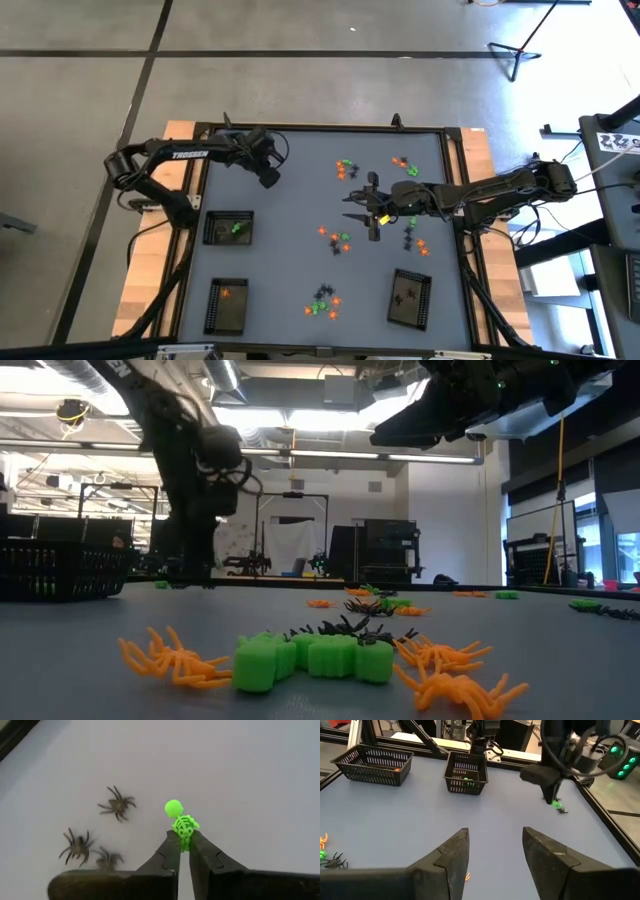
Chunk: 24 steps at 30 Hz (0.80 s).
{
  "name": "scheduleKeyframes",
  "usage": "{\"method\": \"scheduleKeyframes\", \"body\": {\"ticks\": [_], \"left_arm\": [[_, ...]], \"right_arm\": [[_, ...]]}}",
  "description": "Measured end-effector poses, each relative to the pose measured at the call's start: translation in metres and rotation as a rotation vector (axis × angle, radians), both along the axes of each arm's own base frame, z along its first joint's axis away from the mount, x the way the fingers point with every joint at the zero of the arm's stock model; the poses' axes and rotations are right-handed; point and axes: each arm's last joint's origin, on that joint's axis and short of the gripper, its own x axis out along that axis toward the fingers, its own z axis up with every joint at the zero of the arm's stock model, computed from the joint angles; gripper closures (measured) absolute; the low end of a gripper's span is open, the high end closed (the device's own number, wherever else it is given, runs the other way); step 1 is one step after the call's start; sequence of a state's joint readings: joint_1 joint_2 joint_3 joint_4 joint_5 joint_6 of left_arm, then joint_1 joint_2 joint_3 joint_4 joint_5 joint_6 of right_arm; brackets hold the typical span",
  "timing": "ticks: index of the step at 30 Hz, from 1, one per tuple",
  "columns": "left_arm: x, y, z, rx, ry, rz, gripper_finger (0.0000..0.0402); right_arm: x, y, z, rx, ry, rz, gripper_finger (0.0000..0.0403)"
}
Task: Sort Halloween decoration
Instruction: Put the green skeleton toy into the top black bin
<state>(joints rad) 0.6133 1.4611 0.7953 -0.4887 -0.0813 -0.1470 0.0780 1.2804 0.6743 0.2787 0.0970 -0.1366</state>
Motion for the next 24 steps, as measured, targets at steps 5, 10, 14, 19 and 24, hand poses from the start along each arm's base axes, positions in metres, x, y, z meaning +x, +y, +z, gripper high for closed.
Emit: {"method": "scheduleKeyframes", "body": {"ticks": [5,10,14,19,24], "left_arm": [[0.000,-0.017,0.026,-0.033,0.049,-0.048,0.0394],[-0.011,-0.049,0.051,-0.095,0.087,-0.076,0.0399],[-0.026,-0.083,0.065,-0.214,0.113,-0.080,0.0399],[-0.042,-0.123,0.077,-0.286,0.138,-0.070,0.0398],[-0.047,-0.151,0.081,-0.305,0.143,-0.096,0.0379]], "right_arm": [[0.000,0.000,-0.001,0.000,0.006,0.000,0.0221],[0.000,0.000,-0.001,0.000,0.009,0.000,0.0221],[0.000,0.000,-0.001,-0.001,0.012,0.000,0.0221],[0.000,0.000,-0.001,0.000,0.007,0.000,0.0221],[0.000,0.000,0.001,0.001,-0.007,0.000,0.0221]]}}
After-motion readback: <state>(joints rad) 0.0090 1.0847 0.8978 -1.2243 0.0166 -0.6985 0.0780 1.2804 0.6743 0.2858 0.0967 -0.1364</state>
